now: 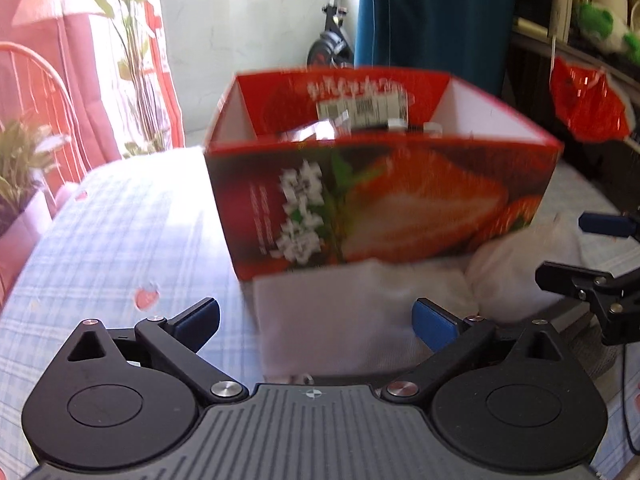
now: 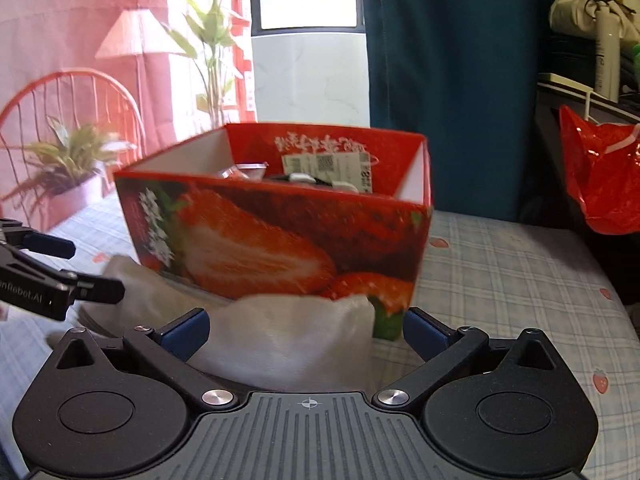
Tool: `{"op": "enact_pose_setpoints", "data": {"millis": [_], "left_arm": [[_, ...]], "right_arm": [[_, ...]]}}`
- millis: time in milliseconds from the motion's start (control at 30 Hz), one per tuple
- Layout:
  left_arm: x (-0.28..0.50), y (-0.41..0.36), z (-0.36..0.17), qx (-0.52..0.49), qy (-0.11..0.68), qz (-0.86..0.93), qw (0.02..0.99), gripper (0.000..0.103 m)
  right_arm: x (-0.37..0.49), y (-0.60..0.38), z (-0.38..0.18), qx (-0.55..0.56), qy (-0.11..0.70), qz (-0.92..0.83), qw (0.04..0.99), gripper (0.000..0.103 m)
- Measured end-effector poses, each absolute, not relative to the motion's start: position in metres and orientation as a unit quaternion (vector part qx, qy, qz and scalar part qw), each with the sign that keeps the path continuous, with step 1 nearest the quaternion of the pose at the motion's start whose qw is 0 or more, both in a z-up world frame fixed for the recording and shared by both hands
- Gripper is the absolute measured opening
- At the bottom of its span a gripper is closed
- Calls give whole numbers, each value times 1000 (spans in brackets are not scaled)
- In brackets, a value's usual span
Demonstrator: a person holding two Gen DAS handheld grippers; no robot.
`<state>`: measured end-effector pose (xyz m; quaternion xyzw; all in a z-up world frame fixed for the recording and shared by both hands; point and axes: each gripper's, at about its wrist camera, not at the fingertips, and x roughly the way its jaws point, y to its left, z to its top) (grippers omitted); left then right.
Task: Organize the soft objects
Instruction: 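Move both tools to the white mesh zippered bag beside the box, then close the left tool on the white bag while the right tool grasps it too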
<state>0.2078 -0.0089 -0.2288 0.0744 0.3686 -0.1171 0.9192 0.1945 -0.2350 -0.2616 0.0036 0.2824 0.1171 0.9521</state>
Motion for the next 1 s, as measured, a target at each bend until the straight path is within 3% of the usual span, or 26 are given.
{"op": "enact_pose_setpoints", "data": {"millis": [533,1000], "left_arm": [[220,-11,-280,26,423,-132,896,103],[209,-17,-281,52,405,-131,903,103]], "right_arm": [[200,-226,-311,28,318,112,941,103],[203,-226,-319,28,339,133,931,103]]}}
